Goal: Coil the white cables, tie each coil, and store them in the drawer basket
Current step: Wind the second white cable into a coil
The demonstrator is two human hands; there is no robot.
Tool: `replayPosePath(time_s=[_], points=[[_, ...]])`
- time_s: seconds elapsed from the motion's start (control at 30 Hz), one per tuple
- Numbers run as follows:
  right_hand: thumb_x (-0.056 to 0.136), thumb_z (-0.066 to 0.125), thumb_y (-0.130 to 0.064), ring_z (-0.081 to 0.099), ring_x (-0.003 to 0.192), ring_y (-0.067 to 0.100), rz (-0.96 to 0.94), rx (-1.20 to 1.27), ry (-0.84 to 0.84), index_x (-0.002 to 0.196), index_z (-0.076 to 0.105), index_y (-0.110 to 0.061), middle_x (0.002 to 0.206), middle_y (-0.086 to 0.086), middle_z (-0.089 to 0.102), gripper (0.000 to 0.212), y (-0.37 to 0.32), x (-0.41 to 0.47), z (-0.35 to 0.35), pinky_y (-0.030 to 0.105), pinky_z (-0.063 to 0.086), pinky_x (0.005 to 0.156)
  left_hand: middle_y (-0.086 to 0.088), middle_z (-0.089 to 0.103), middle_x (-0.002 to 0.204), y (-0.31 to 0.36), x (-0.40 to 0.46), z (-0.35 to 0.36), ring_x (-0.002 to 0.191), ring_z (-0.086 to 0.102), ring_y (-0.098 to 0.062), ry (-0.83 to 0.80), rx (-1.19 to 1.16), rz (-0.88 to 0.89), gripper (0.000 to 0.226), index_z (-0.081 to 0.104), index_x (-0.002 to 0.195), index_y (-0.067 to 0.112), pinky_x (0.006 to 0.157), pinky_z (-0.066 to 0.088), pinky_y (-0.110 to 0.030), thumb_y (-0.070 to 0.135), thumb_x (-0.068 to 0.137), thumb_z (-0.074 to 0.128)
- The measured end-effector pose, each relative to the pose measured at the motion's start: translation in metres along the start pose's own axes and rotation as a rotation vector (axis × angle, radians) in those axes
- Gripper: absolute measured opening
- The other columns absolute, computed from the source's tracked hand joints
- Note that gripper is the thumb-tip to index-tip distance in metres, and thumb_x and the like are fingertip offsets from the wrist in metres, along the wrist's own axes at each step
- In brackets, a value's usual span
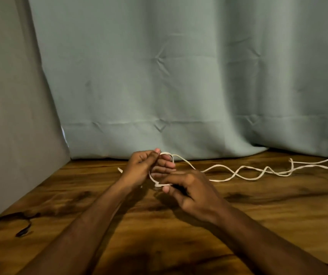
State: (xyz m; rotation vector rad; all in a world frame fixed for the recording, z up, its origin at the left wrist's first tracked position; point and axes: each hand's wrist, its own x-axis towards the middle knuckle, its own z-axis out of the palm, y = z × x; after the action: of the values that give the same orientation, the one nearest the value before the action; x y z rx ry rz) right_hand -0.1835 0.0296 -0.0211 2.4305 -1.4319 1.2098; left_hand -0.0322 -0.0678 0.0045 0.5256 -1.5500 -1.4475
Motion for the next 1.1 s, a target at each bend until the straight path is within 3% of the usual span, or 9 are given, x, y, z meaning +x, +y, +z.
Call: replayPosePath(time_s=[0.07,0.2,0.3,0.43,0.53,0.77,0.93,1.0,1.1], points=[[0.094,0.062,-0.031,0.068,0.117,0.004,-0.01,0.029,0.036,0.117,0.077,-0.027,0.121,-0.015,0.075,0.027,0.002,0.001,0.002,0.031,0.054,0.098,-0.019,0.074,0.081,-0.015,-0.007,0.004,0.063,0.071,-0.021,-0.047,-0.037,-0.029,0.035,0.071,0.096,-0.003,0.058,0.058,-0.026,0.021,0.104,0.046],[0.082,0.073,-0.032,0.069,0.078,0.006,0.077,0.021,0.212,0.098,0.072,-0.028,0.087,-0.012,0.074,0.017,0.003,0.005,0.007,0.038,0.056,0.071,-0.01,0.068,0.065,-0.027,-0.02,0.012,0.051,0.061,-0.014,-0.097,-0.026,-0.039,0.035,0.068,0.075,0.005,0.05,0.049,-0.021,0.019,0.102,0.049],[0.074,0.081,-0.034,0.071,0.079,0.005,0.199,0.134,0.29,0.091,0.072,-0.029,0.088,-0.013,0.074,0.02,0.004,0.013,0.011,0.038,0.059,0.073,-0.008,0.055,0.052,-0.028,-0.023,0.009,0.034,0.047,-0.013,-0.071,-0.046,-0.105,0.033,0.067,0.08,0.006,0.04,0.044,-0.02,0.022,0.103,0.05],[0.08,0.085,-0.031,0.073,0.082,0.01,0.36,0.252,0.122,0.084,0.078,-0.021,0.084,-0.005,0.077,0.013,0.01,0.039,0.005,0.034,0.059,0.079,0.003,0.03,0.046,-0.023,-0.019,0.0,0.027,0.022,-0.005,0.018,-0.166,-0.195,0.035,0.055,0.07,0.015,0.036,0.025,-0.013,0.033,0.101,0.053],[0.095,0.073,-0.024,0.061,0.054,0.007,0.396,0.386,-0.041,0.082,0.079,-0.007,0.066,0.003,0.074,0.022,0.013,0.052,0.002,0.02,0.045,0.057,0.002,0.026,0.049,-0.021,-0.018,-0.003,0.028,0.019,-0.005,0.043,-0.122,-0.204,0.041,0.051,0.066,0.013,0.036,0.024,-0.014,0.036,0.1,0.053],[0.098,0.067,-0.02,0.039,0.043,-0.001,0.4,0.571,0.022,0.074,0.073,-0.012,0.053,-0.006,0.057,0.027,0.033,0.037,0.024,0.014,0.03,0.047,0.006,0.026,0.047,-0.028,-0.016,-0.003,0.033,0.02,-0.006,0.034,-0.031,-0.205,0.045,0.055,0.06,0.018,0.038,0.027,-0.015,0.041,0.1,0.055],[0.098,0.068,-0.014,0.033,0.044,0.001,0.467,0.736,0.195,0.09,0.067,0.023,0.049,-0.003,0.046,0.038,0.031,0.036,0.035,0.015,0.028,0.045,0.007,0.025,0.047,-0.023,-0.014,-0.005,0.032,0.018,-0.004,-0.01,-0.079,-0.236,0.042,0.048,0.069,0.014,0.035,0.023,-0.014,0.038,0.103,0.047],[0.098,0.068,-0.014,0.034,0.042,0.001,0.476,0.766,0.238,0.08,0.065,0.019,0.045,-0.007,0.046,0.037,0.031,0.034,0.034,0.015,0.03,0.045,0.006,0.027,0.048,-0.026,-0.015,-0.002,0.032,0.022,-0.004,-0.033,-0.114,-0.205,0.04,0.053,0.074,0.01,0.037,0.029,-0.017,0.037,0.103,0.047],[0.096,0.071,-0.016,0.044,0.046,0.007,0.515,0.828,0.275,0.062,0.067,-0.006,0.047,-0.005,0.053,0.036,0.036,0.032,0.032,0.022,0.04,0.055,0.0,0.033,0.052,-0.03,-0.02,0.005,0.036,0.03,-0.009,-0.038,-0.178,-0.151,0.038,0.06,0.08,0.005,0.043,0.039,-0.023,0.032,0.103,0.048]])
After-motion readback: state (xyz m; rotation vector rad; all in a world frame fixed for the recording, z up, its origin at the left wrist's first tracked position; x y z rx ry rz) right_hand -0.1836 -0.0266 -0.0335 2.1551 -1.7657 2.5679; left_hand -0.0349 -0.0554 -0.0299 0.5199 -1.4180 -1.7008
